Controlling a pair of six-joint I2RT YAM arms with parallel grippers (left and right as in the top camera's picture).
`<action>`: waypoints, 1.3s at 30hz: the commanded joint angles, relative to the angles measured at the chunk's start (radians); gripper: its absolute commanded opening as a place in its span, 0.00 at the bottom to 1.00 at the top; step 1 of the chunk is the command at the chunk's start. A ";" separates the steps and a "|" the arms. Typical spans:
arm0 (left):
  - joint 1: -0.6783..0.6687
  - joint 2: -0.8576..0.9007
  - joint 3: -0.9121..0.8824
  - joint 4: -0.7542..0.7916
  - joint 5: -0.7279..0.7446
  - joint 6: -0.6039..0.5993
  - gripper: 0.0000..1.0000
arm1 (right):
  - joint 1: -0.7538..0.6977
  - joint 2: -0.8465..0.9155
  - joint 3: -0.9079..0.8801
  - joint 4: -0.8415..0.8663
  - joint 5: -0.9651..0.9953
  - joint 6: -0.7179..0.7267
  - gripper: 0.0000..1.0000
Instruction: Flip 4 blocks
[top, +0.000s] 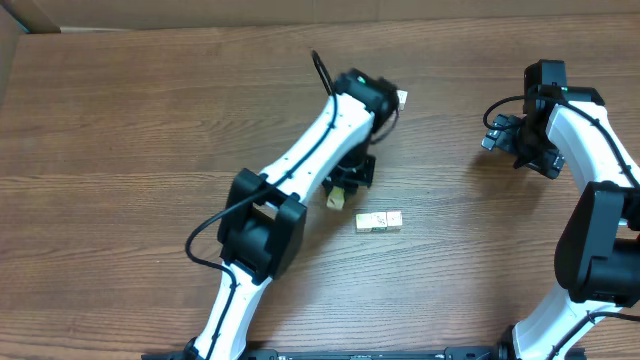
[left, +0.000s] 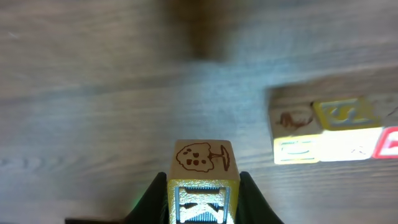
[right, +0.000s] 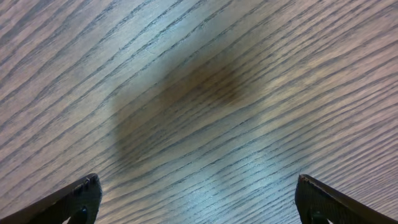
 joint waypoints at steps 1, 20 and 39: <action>-0.019 -0.022 -0.075 0.012 -0.055 -0.078 0.13 | 0.003 -0.026 0.019 0.002 0.010 -0.003 1.00; 0.024 -0.035 -0.181 0.126 0.074 -0.038 0.36 | 0.003 -0.026 0.019 0.002 0.011 -0.003 1.00; 0.257 -0.409 -0.240 0.032 0.001 -0.005 0.04 | 0.003 -0.026 0.019 0.002 0.010 -0.003 1.00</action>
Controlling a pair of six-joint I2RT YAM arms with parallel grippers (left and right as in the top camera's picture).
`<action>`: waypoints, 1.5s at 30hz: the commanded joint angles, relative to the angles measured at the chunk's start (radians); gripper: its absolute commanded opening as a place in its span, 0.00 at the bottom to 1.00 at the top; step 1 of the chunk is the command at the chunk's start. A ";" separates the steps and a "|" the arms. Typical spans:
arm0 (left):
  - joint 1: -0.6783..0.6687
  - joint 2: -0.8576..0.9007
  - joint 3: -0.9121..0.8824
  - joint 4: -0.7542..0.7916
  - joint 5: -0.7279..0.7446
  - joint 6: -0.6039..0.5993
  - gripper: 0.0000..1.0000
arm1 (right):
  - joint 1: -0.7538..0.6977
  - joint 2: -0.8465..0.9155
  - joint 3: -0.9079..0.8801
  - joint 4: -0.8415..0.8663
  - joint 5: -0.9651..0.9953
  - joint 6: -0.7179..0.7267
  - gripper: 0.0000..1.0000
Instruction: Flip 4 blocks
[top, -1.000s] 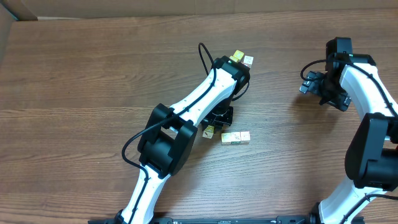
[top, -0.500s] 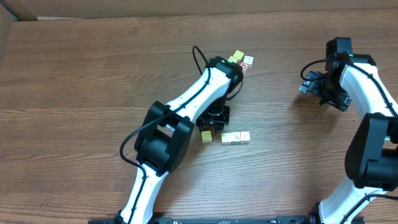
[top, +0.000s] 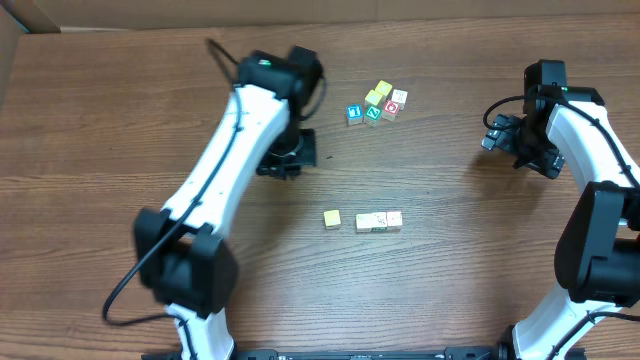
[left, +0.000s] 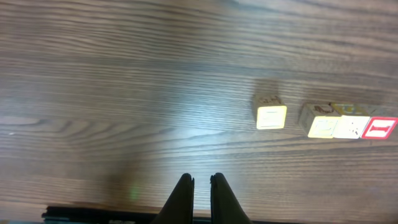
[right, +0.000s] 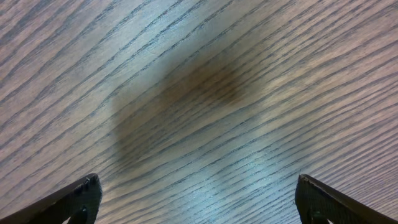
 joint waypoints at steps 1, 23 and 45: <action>0.010 -0.071 -0.100 0.015 -0.024 0.019 0.05 | 0.003 -0.026 0.019 0.002 0.011 -0.003 1.00; -0.059 -0.086 -0.665 0.799 0.109 -0.031 0.04 | 0.003 -0.026 0.019 0.002 0.011 -0.003 1.00; -0.162 -0.072 -0.665 0.776 0.112 -0.087 0.04 | 0.003 -0.026 0.019 0.002 0.011 -0.003 1.00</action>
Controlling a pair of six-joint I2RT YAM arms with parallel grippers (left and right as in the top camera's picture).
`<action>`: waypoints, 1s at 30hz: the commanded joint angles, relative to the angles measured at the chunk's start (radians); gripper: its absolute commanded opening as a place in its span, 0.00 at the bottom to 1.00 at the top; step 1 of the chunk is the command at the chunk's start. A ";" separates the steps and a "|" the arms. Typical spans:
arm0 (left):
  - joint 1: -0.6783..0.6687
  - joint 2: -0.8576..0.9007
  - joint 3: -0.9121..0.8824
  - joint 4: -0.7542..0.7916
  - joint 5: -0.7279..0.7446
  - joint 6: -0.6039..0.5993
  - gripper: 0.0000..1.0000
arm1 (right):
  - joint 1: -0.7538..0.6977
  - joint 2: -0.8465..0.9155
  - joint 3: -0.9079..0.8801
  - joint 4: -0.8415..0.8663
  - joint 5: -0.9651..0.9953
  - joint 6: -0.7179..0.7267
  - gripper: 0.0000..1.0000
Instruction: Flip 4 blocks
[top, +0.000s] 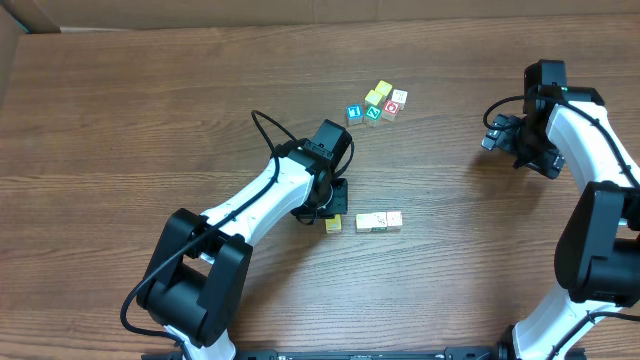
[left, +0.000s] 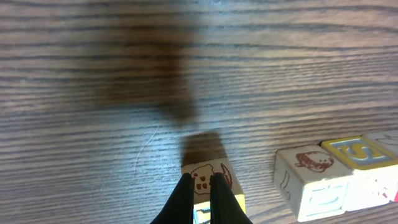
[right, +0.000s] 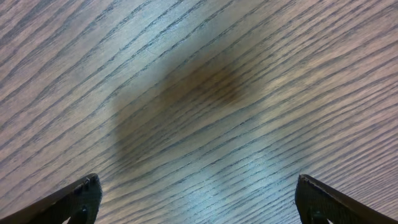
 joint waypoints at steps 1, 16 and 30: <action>-0.003 0.019 -0.002 -0.006 0.008 -0.021 0.04 | 0.003 -0.026 0.019 0.002 0.011 -0.004 1.00; 0.028 0.025 0.064 -0.159 -0.046 -0.059 0.04 | 0.003 -0.026 0.019 0.002 0.011 -0.004 1.00; 0.009 0.027 -0.055 -0.063 -0.009 -0.089 0.04 | 0.003 -0.026 0.019 0.002 0.011 -0.004 1.00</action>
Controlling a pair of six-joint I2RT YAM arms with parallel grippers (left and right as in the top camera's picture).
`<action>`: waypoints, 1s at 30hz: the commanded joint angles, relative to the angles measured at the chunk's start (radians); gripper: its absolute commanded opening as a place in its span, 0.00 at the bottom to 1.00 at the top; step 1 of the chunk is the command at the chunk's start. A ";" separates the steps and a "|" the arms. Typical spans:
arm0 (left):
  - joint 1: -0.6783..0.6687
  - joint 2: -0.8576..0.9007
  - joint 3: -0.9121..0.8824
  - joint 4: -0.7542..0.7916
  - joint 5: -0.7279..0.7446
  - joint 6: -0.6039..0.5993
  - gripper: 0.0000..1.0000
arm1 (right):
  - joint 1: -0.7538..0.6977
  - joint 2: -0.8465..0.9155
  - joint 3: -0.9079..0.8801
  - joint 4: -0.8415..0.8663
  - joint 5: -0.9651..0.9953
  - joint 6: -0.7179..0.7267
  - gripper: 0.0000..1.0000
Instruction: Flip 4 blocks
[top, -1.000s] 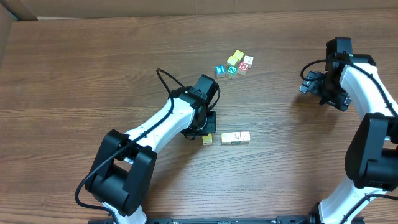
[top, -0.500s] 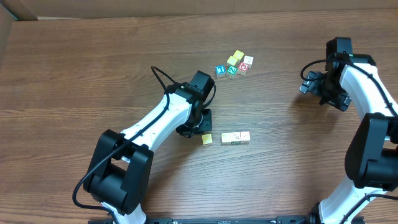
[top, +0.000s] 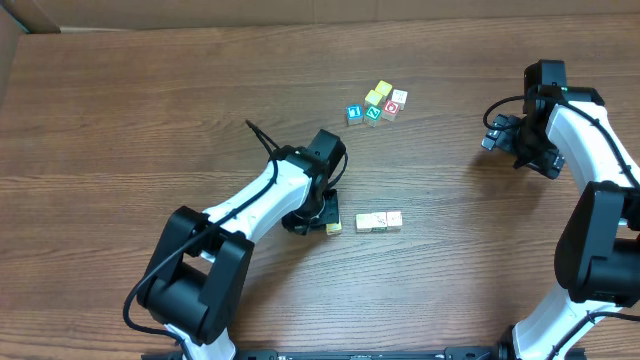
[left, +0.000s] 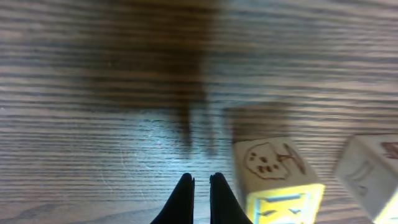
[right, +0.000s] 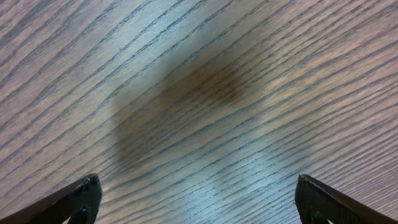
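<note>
A lone wooden block (top: 333, 228) with a yellow-framed face lies on the table just left of a short row of blocks (top: 379, 221). In the left wrist view this block (left: 273, 165) shows a burnt-in tree drawing and sits right of my left gripper (left: 201, 182), which is shut with nothing between its fingers. Overhead, the left gripper (top: 316, 223) is low at the block's left side. The row's end block (left: 373, 177) peeks in at the right edge. My right gripper (right: 199, 205) is open over bare wood, far right (top: 492, 138).
A cluster of several coloured blocks (top: 377, 103) lies at the back centre of the wooden table (top: 120, 150). The left arm stretches from the front edge towards the middle. Cardboard shows at the table's far left corner.
The left gripper's shut fingers were on the lone block; now they are to its left, and the block appears right of them, slightly nearer the front. The right arm has not moved.
The left gripper was shut on the tree-drawing block next to the row. Then the block lay on the table left of the row, with the gripper shut and empty far off at the back left. Then the shut fingers were on the block, and now beside it.
</note>
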 joint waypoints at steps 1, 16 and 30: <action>-0.003 0.019 -0.009 0.010 0.021 -0.017 0.04 | 0.003 -0.026 0.019 0.002 0.011 -0.004 1.00; -0.008 0.019 -0.009 0.069 0.097 -0.029 0.04 | 0.003 -0.026 0.019 0.002 0.011 -0.004 1.00; -0.011 0.019 -0.009 0.097 0.130 -0.036 0.04 | 0.003 -0.026 0.019 0.002 0.011 -0.004 1.00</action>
